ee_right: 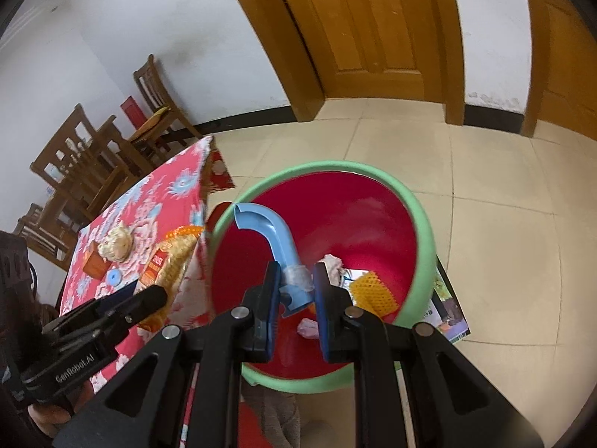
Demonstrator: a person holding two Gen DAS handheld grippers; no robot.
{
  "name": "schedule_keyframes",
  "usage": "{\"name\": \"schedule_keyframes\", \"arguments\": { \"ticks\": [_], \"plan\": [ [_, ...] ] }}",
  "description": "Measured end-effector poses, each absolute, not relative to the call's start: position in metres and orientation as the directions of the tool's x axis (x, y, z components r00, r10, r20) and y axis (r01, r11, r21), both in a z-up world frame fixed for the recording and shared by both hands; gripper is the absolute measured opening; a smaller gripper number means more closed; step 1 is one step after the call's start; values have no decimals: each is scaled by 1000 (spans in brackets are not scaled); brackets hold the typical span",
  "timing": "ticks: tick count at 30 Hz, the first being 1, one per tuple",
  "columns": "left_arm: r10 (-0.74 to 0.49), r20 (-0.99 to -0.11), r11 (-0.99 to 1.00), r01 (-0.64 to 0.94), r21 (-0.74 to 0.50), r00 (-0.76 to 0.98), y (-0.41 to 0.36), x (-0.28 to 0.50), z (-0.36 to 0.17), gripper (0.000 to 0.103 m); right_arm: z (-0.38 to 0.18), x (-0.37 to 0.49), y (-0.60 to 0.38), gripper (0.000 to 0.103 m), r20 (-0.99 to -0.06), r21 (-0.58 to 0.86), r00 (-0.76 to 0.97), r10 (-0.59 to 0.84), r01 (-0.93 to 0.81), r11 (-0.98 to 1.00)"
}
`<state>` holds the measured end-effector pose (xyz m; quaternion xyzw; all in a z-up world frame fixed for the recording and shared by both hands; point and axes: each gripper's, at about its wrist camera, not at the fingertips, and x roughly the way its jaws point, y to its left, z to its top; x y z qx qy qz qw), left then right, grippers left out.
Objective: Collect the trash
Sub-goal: 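Carry the snack packet and blue hook over the red bucket with both tools, then open the left tool to drop the packet while the right tool drops the hook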
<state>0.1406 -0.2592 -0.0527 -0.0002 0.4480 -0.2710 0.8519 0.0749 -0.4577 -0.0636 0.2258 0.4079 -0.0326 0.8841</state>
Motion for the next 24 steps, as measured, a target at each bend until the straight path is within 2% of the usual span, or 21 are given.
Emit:
{"name": "schedule_keyframes", "arguments": {
  "ticks": [5, 9, 12, 16, 24],
  "plan": [
    [-464, -770, 844, 482, -235, 437, -272, 141, -60, 42, -73, 76, -468, 21, -746, 383, 654, 126, 266, 885],
    [-471, -764, 841, 487, -238, 441, -273, 141, -60, 53, -78, 77, -472, 21, -753, 388, 646, 125, 282, 878],
    [-469, -762, 843, 483, -237, 446, -271, 143, -59, 53, -79, 77, -473, 21, -753, 389, 646, 125, 285, 876],
    [-468, -759, 848, 472, -241, 452, -265, 144, -58, 53, -78, 78, -472, 28, -750, 388, 650, 123, 282, 877],
    [-466, -740, 860, 444, -250, 485, -246, 142, -46, 53, -62, 75, -461, 33, -735, 380, 668, 118, 261, 887]
  ]
}}
